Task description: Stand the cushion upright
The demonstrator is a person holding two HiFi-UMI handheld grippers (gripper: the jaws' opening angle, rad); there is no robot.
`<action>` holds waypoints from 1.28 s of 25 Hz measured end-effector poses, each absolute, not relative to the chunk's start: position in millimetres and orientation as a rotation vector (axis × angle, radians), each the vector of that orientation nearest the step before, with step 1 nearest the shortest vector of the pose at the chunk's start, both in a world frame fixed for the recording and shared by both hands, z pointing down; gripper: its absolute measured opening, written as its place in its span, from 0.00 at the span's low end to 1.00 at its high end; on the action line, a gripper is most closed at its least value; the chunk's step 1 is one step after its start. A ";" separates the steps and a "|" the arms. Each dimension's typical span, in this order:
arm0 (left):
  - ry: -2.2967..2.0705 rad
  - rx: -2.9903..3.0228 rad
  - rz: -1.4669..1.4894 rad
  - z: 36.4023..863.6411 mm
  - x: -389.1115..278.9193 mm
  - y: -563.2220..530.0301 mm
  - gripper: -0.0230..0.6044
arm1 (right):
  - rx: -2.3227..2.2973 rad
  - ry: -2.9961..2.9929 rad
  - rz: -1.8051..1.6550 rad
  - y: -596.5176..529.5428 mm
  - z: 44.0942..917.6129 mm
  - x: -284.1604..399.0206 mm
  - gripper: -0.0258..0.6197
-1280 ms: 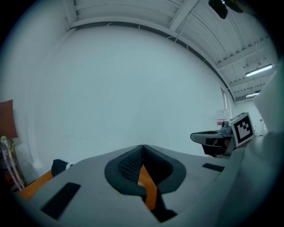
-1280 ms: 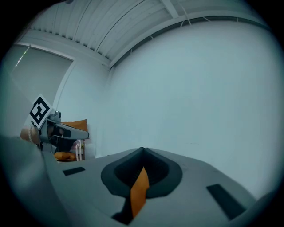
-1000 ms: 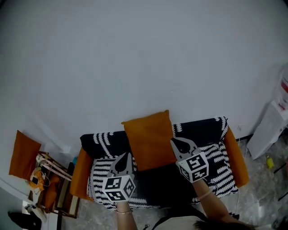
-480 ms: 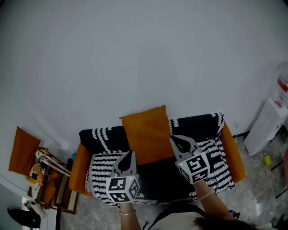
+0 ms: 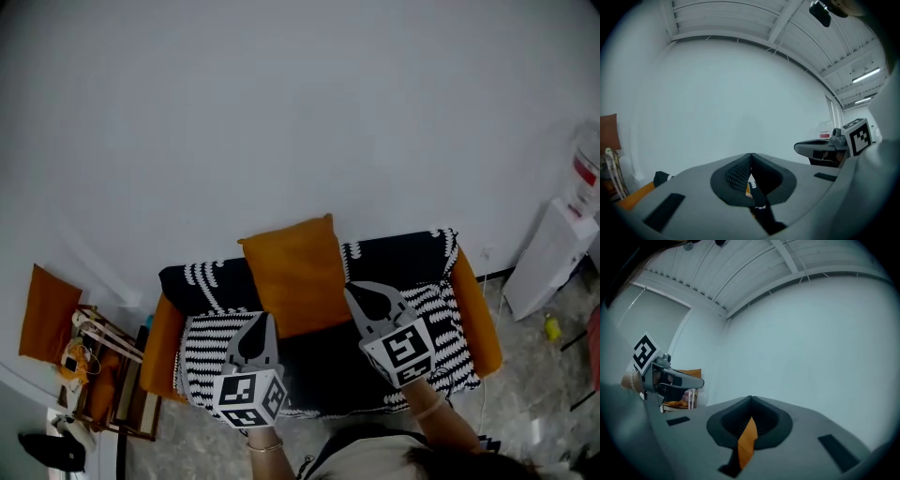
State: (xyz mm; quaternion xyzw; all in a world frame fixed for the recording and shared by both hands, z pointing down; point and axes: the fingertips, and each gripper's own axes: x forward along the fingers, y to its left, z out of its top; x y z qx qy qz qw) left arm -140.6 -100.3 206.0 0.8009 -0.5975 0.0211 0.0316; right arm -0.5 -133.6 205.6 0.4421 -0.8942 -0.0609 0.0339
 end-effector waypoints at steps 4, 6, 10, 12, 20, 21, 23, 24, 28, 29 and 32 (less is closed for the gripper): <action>-1.839 2.458 0.076 206.3 -121.6 -96.7 0.07 | 1.339 -2.759 -0.207 -128.4 200.4 13.4 0.05; -1.833 2.457 0.083 207.7 -111.2 -95.2 0.07 | 1.328 -2.768 -0.212 -126.2 198.3 19.3 0.05; -1.822 2.463 0.098 208.7 -94.9 -94.2 0.07 | 1.309 -2.782 -0.220 -124.4 193.0 26.6 0.05; -1.815 2.471 0.109 207.9 -87.8 -94.3 0.07 | 1.303 -2.787 -0.226 -124.2 190.4 29.9 0.05; -1.800 2.497 0.109 200.2 -71.6 -94.1 0.07 | 1.302 -2.783 -0.225 -122.8 189.4 41.3 0.05; -1.797 2.498 0.109 200.1 -70.6 -94.8 0.07 | 1.305 -2.780 -0.223 -123.8 189.8 42.2 0.05; -1.787 2.500 0.115 201.2 -68.8 -96.0 0.07 | 1.311 -2.779 -0.214 -125.6 190.5 43.6 0.05; -1.781 2.500 0.117 202.1 -68.3 -96.4 0.07 | 1.314 -2.781 -0.208 -126.2 191.0 43.8 0.05; -1.761 2.496 0.113 205.4 -66.9 -100.6 0.07 | 1.320 -2.781 -0.191 -130.5 194.2 44.0 0.05; -1.756 2.496 0.108 205.6 -66.7 -102.1 0.07 | 1.322 -2.780 -0.189 -131.8 194.7 44.0 0.05; -1.729 2.495 0.064 204.8 -67.5 -104.9 0.07 | 1.325 -2.778 -0.185 -134.4 196.3 42.3 0.05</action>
